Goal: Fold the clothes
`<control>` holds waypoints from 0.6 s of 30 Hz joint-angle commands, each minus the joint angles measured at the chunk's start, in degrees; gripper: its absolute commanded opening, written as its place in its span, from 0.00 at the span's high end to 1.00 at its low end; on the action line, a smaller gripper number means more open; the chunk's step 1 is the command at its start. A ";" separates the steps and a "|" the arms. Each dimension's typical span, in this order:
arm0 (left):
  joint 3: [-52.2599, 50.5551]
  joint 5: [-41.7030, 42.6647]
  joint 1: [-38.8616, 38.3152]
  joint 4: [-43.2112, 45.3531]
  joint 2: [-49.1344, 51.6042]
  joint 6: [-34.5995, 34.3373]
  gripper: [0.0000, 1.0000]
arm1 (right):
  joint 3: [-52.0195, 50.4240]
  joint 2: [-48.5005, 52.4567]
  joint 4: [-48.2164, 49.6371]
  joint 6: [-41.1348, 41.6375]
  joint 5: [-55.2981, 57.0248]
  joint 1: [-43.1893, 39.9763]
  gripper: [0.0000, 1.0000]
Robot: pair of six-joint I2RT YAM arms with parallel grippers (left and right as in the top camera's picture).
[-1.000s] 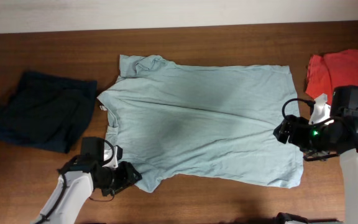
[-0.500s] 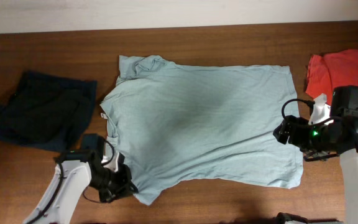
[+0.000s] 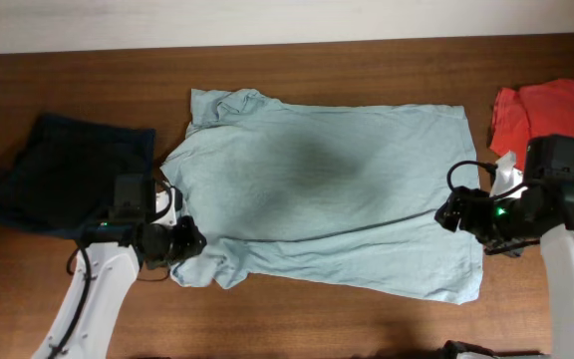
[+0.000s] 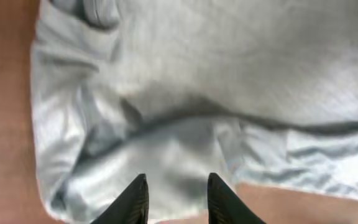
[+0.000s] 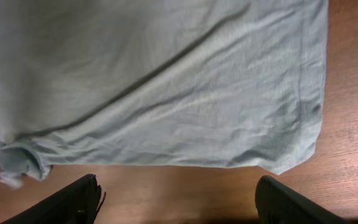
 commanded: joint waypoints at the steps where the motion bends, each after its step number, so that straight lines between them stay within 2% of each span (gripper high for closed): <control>1: 0.46 0.24 -0.17 0.22 3.34 0.74 0.69 | -2.01 1.70 -0.07 -0.85 -0.31 -0.15 0.16; 3: 0.46 3.30 -1.05 -2.71 3.89 3.34 0.70 | -3.34 2.01 -0.09 -0.85 -0.31 -0.15 0.16; 6: 0.46 3.28 -5.07 -7.65 3.65 7.34 0.73 | -6.21 2.01 1.05 -0.85 -0.31 -0.15 0.16; 9: 0.46 2.43 -10.54 -8.28 3.56 9.75 0.74 | -7.63 2.01 2.56 -0.81 -0.55 -0.15 0.16; 13: 0.35 -4.96 -17.99 -8.26 3.80 9.01 0.73 | -7.72 2.01 3.02 -0.81 -0.79 -0.15 0.16; 14: 0.24 -7.02 -19.41 -8.26 4.07 7.45 0.68 | -7.72 2.01 3.04 -0.81 -0.79 -0.15 0.16; 17: 0.17 -10.32 -21.40 -8.11 5.86 2.62 0.65 | -7.72 2.01 3.08 -0.83 -0.76 -0.15 0.16; 18: 0.20 -10.54 -21.53 -7.74 6.84 1.27 0.60 | -7.72 2.01 3.08 -0.83 -0.76 -0.15 0.16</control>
